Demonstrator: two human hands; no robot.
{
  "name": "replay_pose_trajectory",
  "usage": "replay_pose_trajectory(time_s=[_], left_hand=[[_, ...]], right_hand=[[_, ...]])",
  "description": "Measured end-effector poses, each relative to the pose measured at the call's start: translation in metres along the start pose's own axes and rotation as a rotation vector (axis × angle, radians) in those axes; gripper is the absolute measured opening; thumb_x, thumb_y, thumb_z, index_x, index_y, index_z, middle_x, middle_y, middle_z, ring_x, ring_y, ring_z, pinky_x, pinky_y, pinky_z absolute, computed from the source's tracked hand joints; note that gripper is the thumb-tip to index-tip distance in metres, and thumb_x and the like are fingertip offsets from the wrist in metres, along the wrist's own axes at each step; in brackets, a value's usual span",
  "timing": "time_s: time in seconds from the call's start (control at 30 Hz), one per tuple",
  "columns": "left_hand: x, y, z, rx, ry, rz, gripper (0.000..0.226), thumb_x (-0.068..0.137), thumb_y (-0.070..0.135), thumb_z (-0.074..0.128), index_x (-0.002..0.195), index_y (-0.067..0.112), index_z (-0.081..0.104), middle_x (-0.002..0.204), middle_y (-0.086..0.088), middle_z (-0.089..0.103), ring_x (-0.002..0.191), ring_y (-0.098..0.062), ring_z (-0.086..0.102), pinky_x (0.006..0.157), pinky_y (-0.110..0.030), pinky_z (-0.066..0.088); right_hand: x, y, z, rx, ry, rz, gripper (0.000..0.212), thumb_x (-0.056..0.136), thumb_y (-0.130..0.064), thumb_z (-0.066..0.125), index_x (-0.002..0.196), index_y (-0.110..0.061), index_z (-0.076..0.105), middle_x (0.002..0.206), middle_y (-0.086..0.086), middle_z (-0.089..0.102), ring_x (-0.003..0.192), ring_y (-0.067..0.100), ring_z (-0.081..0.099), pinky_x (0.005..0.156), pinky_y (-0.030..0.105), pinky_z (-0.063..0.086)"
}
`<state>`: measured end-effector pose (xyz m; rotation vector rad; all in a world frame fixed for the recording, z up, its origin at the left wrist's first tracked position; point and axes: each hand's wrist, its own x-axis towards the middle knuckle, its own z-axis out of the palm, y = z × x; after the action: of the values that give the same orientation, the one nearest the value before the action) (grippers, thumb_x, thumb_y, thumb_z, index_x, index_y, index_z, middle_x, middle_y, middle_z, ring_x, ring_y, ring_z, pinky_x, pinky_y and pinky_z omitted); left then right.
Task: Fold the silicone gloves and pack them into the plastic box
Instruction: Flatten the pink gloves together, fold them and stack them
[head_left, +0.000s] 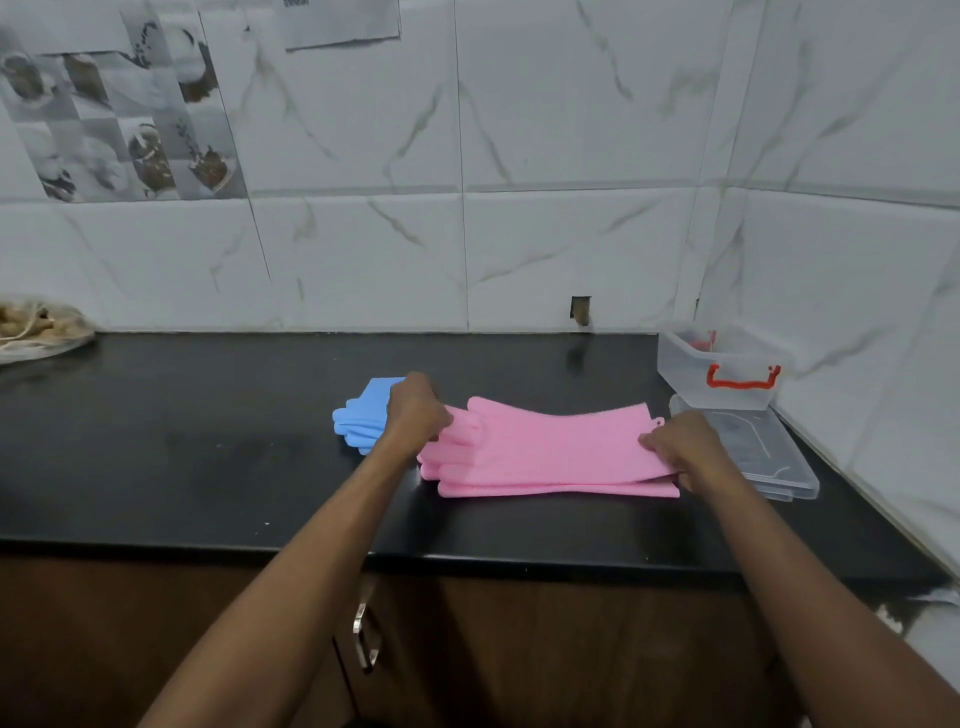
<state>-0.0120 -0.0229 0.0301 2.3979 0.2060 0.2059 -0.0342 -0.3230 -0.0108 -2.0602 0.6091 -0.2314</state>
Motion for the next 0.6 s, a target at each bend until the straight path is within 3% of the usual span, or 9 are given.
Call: replay_pose_trajectory(time_s=[0.1, 0.2, 0.27, 0.33, 0.5, 0.6], left_hand=[[-0.003, -0.011, 0.010, 0.111, -0.057, -0.038, 0.023, 0.083, 0.013, 0.075, 0.096, 0.005, 0.059, 0.079, -0.006, 0.057, 0.080, -0.022, 0.053, 0.070, -0.030, 0.047], [-0.002, -0.014, 0.010, 0.115, -0.028, -0.034, 0.016, 0.087, 0.009, 0.068, 0.096, 0.005, 0.055, 0.068, 0.000, 0.045, 0.073, -0.019, 0.050, 0.069, -0.030, 0.043], [0.004, -0.015, 0.011, 0.136, -0.016, 0.004, 0.017, 0.091, 0.000, 0.058, 0.107, 0.002, 0.061, 0.075, -0.002, 0.050, 0.081, -0.022, 0.052, 0.074, -0.033, 0.047], [0.006, -0.012, 0.008, 0.183, -0.026, 0.042, 0.026, 0.091, -0.006, 0.050, 0.113, -0.004, 0.064, 0.088, -0.011, 0.058, 0.085, -0.024, 0.055, 0.076, -0.034, 0.048], [0.003, -0.013, 0.010, 0.293, -0.073, 0.120, 0.031, 0.094, -0.004, 0.048, 0.120, 0.000, 0.063, 0.110, -0.016, 0.067, 0.098, -0.029, 0.062, 0.089, -0.036, 0.052], [-0.005, -0.020, 0.016, 0.307, 0.015, 0.192, 0.018, 0.095, 0.010, 0.055, 0.107, 0.004, 0.067, 0.105, -0.013, 0.062, 0.098, -0.029, 0.057, 0.086, -0.039, 0.050]], right_hand=[[-0.001, 0.014, 0.005, -0.019, 0.017, -0.006, 0.020, 0.081, -0.006, 0.071, 0.094, 0.006, 0.062, 0.094, 0.022, 0.066, 0.076, 0.027, 0.061, 0.052, 0.027, 0.042], [-0.004, 0.015, 0.007, -0.062, 0.021, -0.063, 0.022, 0.083, -0.011, 0.071, 0.097, 0.003, 0.063, 0.093, 0.019, 0.067, 0.072, 0.025, 0.063, 0.052, 0.028, 0.043], [-0.005, 0.017, 0.010, -0.065, 0.001, -0.083, 0.019, 0.086, -0.009, 0.068, 0.100, 0.001, 0.061, 0.093, 0.018, 0.067, 0.067, 0.029, 0.069, 0.062, 0.041, 0.058], [-0.006, 0.020, 0.012, -0.061, -0.004, -0.101, 0.017, 0.087, -0.006, 0.066, 0.101, 0.002, 0.060, 0.090, 0.020, 0.068, 0.065, 0.033, 0.071, 0.070, 0.047, 0.061], [-0.009, 0.023, 0.008, -0.010, -0.012, -0.102, 0.024, 0.086, -0.008, 0.070, 0.107, -0.002, 0.062, 0.090, 0.017, 0.067, 0.063, 0.027, 0.066, 0.055, 0.032, 0.053], [-0.013, 0.028, 0.006, 0.062, -0.019, -0.090, 0.024, 0.085, -0.008, 0.069, 0.108, -0.004, 0.063, 0.097, 0.011, 0.067, 0.063, 0.023, 0.069, 0.062, 0.034, 0.060]])
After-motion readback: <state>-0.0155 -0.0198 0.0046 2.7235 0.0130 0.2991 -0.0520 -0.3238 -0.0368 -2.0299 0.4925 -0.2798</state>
